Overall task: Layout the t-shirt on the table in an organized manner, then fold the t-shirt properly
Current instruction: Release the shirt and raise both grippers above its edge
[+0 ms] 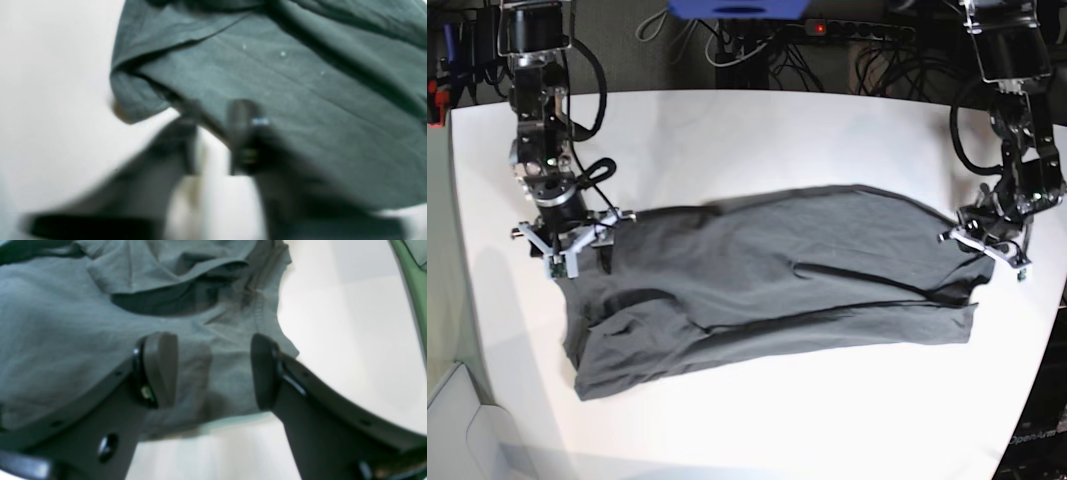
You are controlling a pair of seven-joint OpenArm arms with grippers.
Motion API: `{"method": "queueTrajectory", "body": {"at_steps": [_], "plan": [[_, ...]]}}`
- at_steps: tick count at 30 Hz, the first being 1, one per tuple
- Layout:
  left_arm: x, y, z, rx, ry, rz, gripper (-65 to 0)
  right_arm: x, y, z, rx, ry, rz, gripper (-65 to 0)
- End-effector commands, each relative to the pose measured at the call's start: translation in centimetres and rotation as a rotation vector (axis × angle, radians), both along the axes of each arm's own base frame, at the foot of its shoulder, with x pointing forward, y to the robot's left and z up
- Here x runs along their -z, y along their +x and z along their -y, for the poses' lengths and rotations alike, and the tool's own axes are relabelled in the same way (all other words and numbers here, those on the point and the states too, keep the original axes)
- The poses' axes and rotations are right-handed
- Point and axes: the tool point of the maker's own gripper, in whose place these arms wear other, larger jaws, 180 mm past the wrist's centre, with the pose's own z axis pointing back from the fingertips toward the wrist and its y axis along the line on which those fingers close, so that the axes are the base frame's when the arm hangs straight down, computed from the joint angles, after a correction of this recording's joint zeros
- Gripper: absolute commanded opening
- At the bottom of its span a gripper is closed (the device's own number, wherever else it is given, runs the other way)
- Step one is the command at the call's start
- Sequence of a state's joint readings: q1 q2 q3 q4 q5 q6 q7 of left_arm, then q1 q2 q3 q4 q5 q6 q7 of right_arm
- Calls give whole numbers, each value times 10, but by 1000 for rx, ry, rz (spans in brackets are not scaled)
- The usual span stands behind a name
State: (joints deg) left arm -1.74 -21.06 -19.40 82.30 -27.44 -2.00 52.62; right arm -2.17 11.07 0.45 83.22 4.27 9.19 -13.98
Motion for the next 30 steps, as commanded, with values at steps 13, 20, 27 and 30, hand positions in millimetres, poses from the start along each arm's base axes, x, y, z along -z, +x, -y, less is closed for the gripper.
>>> {"method": "queueTrajectory", "body": {"at_steps": [13,20,27,30], "plan": [[25,19,-38,-41,156,-131,-647,22,12,12,29,7,-43,-531],[41,17,-17,57,204,-190,-647,46,-15,16,35,0,-109,-587],[69,3,-5,119,219,-286,-647,65,-41,17,36,-2,-167,-587],[78,-6,0,146,228,-320,-647,71,-50,21,36,-12,-189,-587]]}}
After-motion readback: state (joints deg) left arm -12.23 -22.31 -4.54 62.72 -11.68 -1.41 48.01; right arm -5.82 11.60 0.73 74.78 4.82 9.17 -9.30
